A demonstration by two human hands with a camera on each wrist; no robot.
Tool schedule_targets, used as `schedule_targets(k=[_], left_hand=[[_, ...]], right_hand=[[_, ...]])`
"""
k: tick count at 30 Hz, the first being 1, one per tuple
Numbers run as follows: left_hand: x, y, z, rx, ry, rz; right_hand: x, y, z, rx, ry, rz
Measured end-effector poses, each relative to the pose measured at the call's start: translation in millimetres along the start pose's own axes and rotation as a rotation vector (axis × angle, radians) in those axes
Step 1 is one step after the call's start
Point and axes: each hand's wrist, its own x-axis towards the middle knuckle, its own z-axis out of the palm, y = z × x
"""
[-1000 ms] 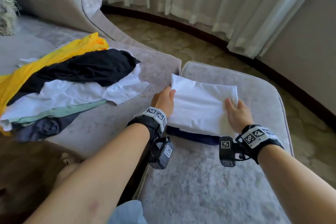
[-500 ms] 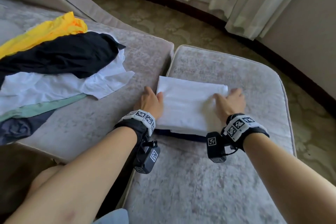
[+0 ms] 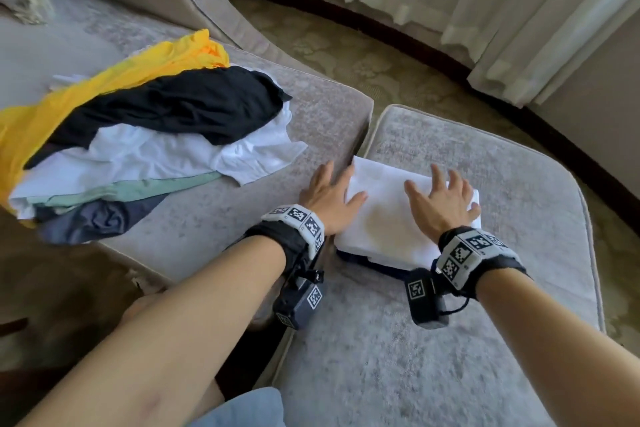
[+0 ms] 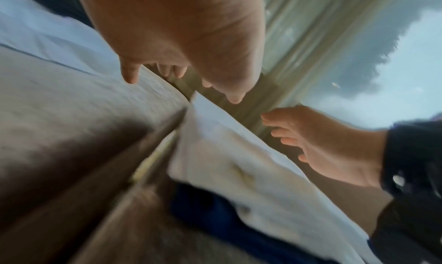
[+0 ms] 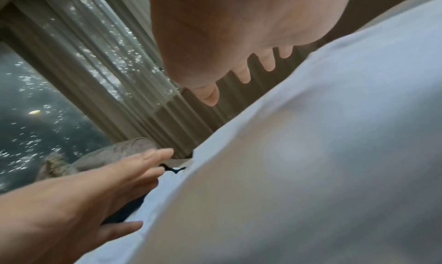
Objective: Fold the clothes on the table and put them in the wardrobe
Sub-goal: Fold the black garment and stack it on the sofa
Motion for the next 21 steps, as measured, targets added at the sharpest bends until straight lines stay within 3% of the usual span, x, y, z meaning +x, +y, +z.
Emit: schedule_targets(k=[5, 9, 11, 14, 17, 21], left_hand=[[-6, -99, -81, -0.003, 0.254, -0.178], [-16, -180, -139, 0.05, 0.338, -0.311], [-16, -208, -161, 0.081, 0.366, -0.335], [-14, -235, -184, 0.083, 0.366, -0.34], [-8, -252, -190, 0.059, 0.358, -0.342], [-7, -256, -187, 0.065, 0.408, -0.279]], right_hand=[[16, -117, 33, 0.038, 0.036, -0.205], [19, -219, 92, 0.182, -0.136, -0.333], [23, -261, 118, 0.419, -0.254, -0.313], [37, -304, 139, 0.728, -0.365, -0.165], [50, -321, 148, 0.813, -0.322, -0.053], [32, -343, 141, 0.91, -0.195, -0.052]])
